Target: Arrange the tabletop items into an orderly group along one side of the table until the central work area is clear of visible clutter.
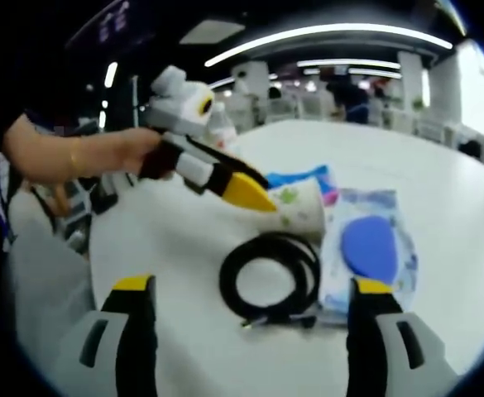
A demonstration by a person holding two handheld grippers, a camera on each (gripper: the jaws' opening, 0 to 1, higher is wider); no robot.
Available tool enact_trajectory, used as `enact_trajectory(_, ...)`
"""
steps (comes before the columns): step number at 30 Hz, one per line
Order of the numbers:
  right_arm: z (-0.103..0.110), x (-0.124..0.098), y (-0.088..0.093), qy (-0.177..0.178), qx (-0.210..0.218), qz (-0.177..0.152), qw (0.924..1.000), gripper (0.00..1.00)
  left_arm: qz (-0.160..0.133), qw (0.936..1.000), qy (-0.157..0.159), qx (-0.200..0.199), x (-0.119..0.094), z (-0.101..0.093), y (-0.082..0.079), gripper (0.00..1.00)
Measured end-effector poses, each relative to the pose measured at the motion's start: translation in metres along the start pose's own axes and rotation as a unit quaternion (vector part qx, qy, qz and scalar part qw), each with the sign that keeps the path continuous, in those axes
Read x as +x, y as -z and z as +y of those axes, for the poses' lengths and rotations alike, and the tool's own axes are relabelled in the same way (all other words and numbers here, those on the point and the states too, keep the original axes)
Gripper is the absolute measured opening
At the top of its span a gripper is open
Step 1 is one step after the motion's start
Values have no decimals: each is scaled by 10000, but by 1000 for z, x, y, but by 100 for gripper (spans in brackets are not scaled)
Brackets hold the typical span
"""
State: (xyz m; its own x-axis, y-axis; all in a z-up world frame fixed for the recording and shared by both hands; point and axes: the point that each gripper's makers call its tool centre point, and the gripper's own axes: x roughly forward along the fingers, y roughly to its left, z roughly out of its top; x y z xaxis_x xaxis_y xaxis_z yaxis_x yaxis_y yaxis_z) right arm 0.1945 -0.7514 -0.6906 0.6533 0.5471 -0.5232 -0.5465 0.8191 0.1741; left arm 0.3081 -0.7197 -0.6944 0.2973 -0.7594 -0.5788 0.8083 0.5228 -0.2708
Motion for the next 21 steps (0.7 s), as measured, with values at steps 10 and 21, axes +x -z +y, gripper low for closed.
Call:
enact_trajectory(10, -2, 0, 1, 2, 18, 14, 10000, 94, 166, 9998, -18, 144, 11, -3, 5, 48)
enact_trajectory(21, -5, -3, 3, 27, 49, 28, 10000, 93, 308, 9988, -154, 357, 13, 4, 13, 35)
